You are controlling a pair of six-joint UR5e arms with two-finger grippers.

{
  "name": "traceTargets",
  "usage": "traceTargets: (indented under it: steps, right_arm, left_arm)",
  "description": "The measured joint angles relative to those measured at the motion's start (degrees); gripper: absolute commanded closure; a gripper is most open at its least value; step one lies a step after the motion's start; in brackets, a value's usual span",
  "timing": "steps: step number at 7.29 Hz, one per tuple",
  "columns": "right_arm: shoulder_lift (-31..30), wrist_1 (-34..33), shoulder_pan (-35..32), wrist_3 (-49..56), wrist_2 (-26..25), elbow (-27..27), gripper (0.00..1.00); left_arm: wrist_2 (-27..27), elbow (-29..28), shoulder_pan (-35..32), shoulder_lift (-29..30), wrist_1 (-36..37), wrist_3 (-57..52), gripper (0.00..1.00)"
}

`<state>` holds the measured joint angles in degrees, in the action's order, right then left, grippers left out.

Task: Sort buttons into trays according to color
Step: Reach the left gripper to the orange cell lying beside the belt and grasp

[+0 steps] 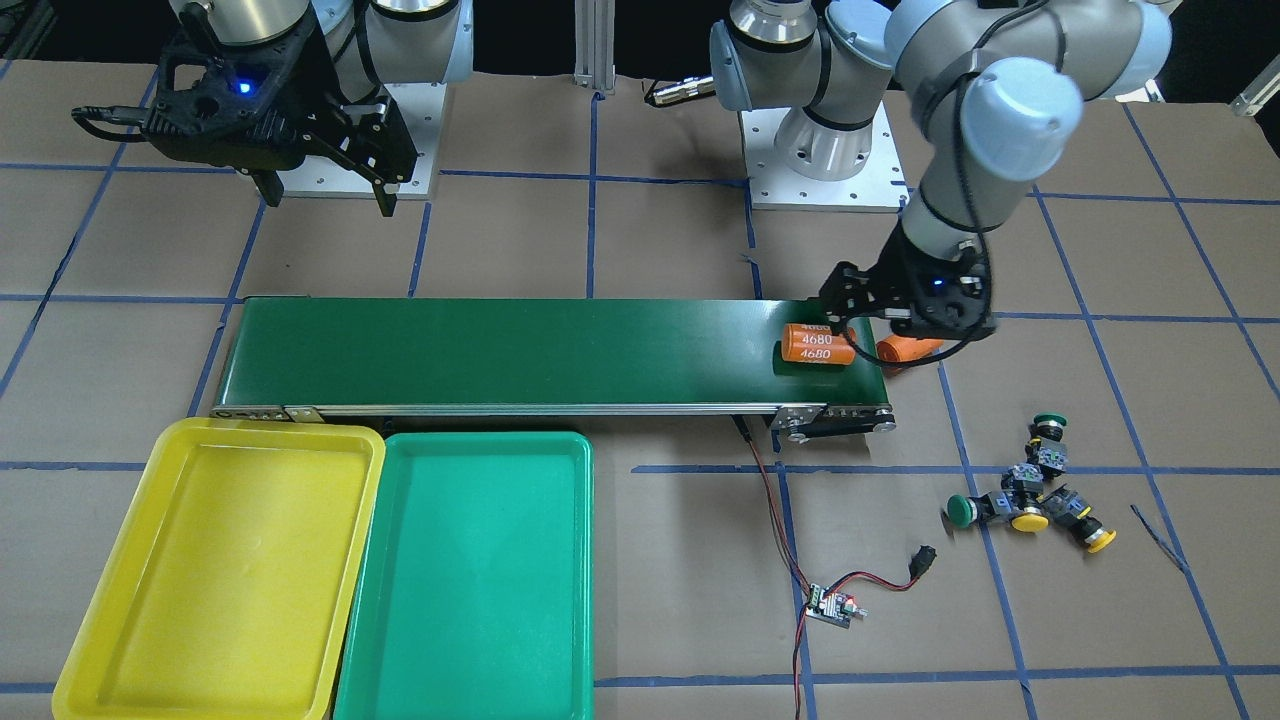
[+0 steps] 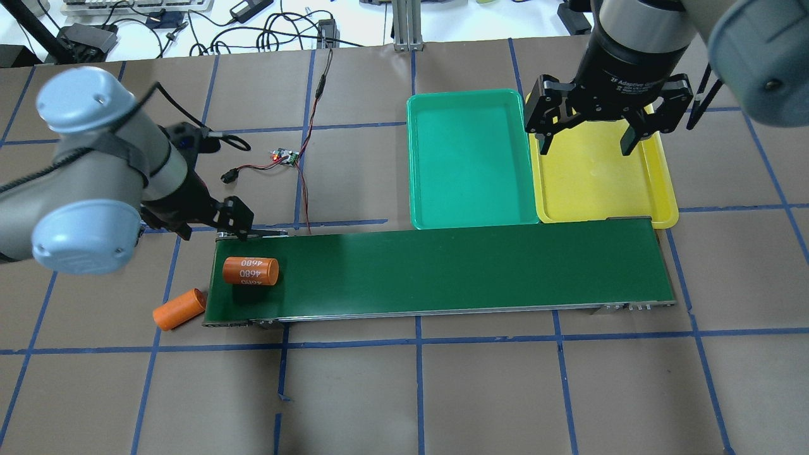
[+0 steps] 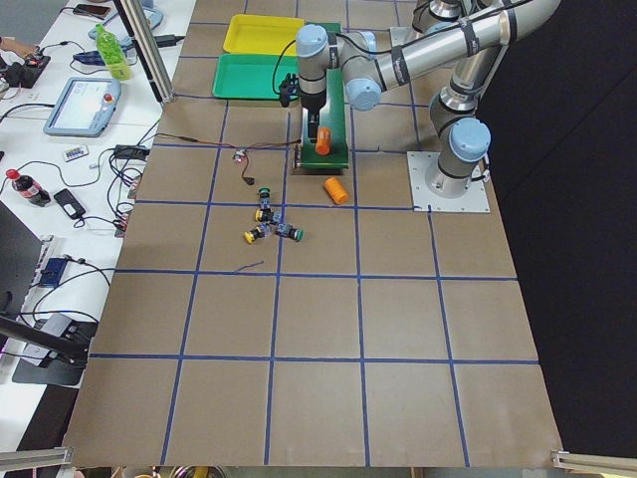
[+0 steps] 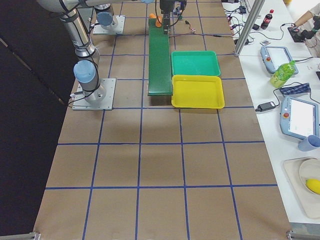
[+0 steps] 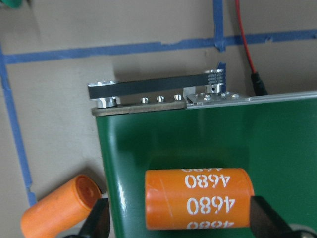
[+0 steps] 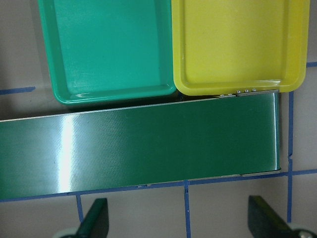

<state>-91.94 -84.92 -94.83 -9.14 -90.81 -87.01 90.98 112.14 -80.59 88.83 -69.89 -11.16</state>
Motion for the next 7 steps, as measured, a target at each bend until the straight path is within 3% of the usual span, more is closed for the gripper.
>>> traceTargets:
  steps: [3, 7]
  right_arm:
    - [0.01, 0.03, 0.00, 0.00, 0.01, 0.00, 0.00]
    - [0.09, 0.16, 0.00, 0.00, 0.02, -0.08, 0.00]
  left_arm:
    - [-0.28, -1.82, 11.69, 0.62, -2.72, -0.64, 0.00]
    - [-0.20, 8.94, 17.66, 3.60, 8.05, 0.34, 0.00]
